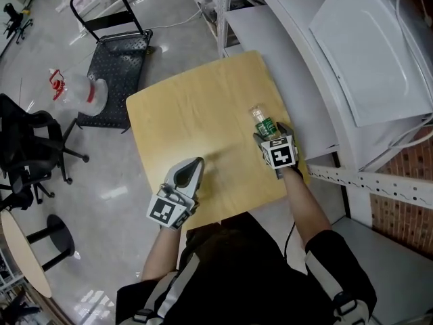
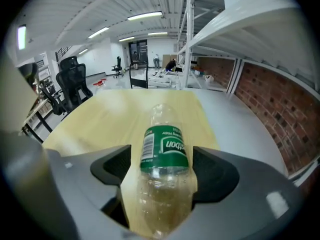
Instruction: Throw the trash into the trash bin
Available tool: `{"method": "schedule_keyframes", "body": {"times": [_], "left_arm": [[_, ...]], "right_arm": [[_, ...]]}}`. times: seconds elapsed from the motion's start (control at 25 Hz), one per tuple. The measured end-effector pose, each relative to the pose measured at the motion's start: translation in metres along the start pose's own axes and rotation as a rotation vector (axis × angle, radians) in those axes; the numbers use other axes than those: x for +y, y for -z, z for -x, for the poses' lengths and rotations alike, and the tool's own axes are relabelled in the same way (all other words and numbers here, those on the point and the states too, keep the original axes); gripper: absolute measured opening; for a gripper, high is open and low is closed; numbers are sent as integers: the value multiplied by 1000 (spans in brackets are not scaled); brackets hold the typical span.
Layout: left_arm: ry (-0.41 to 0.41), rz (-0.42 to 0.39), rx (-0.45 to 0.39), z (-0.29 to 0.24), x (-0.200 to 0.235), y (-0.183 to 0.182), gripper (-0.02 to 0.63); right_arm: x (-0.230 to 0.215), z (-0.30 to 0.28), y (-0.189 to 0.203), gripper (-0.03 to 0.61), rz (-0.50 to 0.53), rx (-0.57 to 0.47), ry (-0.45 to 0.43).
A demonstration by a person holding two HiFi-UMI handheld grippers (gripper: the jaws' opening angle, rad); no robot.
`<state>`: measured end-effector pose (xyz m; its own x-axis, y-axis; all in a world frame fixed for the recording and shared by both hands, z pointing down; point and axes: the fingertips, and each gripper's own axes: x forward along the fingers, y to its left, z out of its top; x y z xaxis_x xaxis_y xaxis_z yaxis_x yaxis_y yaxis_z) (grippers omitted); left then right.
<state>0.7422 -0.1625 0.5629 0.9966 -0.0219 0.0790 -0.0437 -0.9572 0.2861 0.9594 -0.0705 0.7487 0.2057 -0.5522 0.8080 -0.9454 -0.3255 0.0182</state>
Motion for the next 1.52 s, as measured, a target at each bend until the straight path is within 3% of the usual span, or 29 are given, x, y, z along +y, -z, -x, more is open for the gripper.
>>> {"method": "schedule_keyframes", "body": {"times": [0.2, 0.28, 0.36, 0.64, 0.84, 1.16, 1.52], "left_arm": [[-19, -3, 17, 10, 5, 0, 0], [-28, -12, 18, 15, 6, -3, 0], [-45, -16, 12, 22, 7, -6, 0], [-140, -33, -59, 59, 16, -22, 0], [-260, -42, -116, 118, 27, -38, 0], [-540, -113, -229, 249, 48, -71, 0], [-753, -129, -291, 408, 34, -79, 0]], "right_arm": [[2, -19, 19, 377, 11, 71, 8], [4, -19, 20, 330, 5, 80, 11], [11, -16, 17, 327, -3, 84, -5], [51, -1, -20, 327, 64, -31, -69], [124, 16, -56, 327, 230, -140, -157], [263, 63, -138, 327, 339, -335, -379], [423, 128, -150, 325, 469, -429, -559]]}}
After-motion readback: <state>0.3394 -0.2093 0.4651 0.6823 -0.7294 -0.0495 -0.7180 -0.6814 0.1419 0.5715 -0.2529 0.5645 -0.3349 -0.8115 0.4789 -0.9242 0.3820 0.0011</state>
